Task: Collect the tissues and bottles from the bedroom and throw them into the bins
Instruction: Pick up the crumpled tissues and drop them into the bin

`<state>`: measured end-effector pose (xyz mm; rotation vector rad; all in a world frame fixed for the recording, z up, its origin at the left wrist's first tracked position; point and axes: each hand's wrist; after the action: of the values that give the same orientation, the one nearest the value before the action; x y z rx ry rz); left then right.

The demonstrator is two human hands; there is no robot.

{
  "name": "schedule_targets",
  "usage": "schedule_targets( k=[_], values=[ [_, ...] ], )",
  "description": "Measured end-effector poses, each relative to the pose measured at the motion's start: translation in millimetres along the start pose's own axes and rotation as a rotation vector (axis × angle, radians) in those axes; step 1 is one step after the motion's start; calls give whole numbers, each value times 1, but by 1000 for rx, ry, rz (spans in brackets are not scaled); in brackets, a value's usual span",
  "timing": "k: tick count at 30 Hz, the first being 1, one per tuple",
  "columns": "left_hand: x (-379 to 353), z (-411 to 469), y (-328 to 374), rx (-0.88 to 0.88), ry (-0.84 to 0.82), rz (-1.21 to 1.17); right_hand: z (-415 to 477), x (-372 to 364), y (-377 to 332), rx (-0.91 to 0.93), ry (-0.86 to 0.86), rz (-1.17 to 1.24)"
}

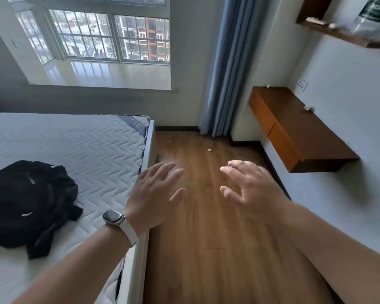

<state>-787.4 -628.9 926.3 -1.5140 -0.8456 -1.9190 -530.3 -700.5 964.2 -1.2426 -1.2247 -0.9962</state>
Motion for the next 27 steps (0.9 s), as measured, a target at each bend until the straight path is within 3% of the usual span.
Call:
schedule_targets(
  k=[13,18,27],
  values=[
    [-32,95,-50,-14,-81,18,104,-15,47,-70,0,76],
    [-36,169,-59,18,-111,32,163,-11,97,-81,-27,117],
    [-48,297,-45,-74,-157,170,241,2,188,-54,-23,108]
  ],
)
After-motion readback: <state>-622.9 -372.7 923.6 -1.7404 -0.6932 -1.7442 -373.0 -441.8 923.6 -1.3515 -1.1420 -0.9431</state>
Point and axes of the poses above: each hand's wrist, its own z-axis towards the middle knuckle, its own x-axis out of the back of the hand, y = z × x, and after that the axes turned 13 degrees about -y, right-handed
